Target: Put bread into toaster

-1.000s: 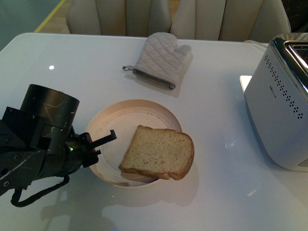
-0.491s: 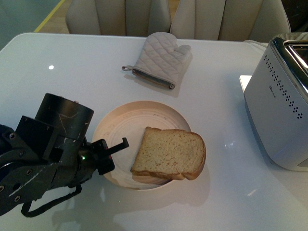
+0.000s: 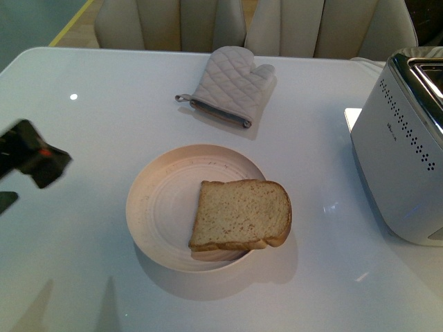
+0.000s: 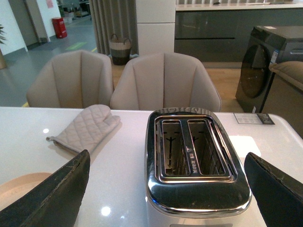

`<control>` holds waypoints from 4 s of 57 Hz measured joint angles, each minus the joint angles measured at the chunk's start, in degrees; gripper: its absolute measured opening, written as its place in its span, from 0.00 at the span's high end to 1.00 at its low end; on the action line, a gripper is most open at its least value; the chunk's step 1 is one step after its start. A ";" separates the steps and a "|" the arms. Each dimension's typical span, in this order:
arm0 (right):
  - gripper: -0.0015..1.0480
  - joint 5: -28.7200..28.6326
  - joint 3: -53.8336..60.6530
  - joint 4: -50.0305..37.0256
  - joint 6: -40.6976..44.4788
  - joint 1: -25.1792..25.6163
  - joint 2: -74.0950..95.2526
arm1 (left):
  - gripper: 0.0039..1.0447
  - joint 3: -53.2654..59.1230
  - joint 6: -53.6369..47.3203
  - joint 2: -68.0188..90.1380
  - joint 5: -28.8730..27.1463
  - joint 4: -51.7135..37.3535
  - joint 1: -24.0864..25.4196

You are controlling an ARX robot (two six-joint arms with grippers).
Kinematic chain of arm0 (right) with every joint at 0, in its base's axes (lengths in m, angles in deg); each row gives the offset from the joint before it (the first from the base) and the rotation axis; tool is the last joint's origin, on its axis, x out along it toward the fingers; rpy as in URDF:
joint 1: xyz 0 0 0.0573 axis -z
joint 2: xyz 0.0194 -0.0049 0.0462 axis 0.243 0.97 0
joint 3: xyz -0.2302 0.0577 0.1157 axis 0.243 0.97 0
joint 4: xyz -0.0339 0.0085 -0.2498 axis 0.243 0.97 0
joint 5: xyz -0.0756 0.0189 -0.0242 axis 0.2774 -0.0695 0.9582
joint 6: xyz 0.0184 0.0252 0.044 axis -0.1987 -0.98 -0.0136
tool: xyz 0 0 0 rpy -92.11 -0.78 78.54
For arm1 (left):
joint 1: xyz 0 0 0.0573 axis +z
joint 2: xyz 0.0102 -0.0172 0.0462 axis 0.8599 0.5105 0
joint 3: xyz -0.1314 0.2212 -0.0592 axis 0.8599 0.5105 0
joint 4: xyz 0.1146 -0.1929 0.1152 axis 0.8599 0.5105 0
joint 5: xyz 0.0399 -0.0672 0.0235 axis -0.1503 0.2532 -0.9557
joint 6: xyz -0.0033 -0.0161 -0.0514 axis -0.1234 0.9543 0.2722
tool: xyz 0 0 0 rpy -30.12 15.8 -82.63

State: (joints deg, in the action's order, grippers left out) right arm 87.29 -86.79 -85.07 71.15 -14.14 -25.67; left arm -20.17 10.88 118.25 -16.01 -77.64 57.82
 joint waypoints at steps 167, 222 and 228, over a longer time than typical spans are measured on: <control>0.09 -0.02 0.00 0.00 0.00 0.00 -0.02 | 0.22 20.00 -33.48 -104.94 -6.40 47.01 1.62; 0.09 10.60 -26.34 -12.92 -21.03 -20.76 75.60 | 0.07 20.00 -33.64 -104.98 -6.43 47.04 1.62; 0.09 5.38 -30.27 -14.97 -25.31 -20.98 86.33 | 0.07 20.00 -33.64 -104.98 -6.43 47.04 1.62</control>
State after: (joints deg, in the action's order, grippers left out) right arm 92.67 -117.06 -100.04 45.84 -35.12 60.67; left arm -0.17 -22.76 13.27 -22.44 -30.60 59.44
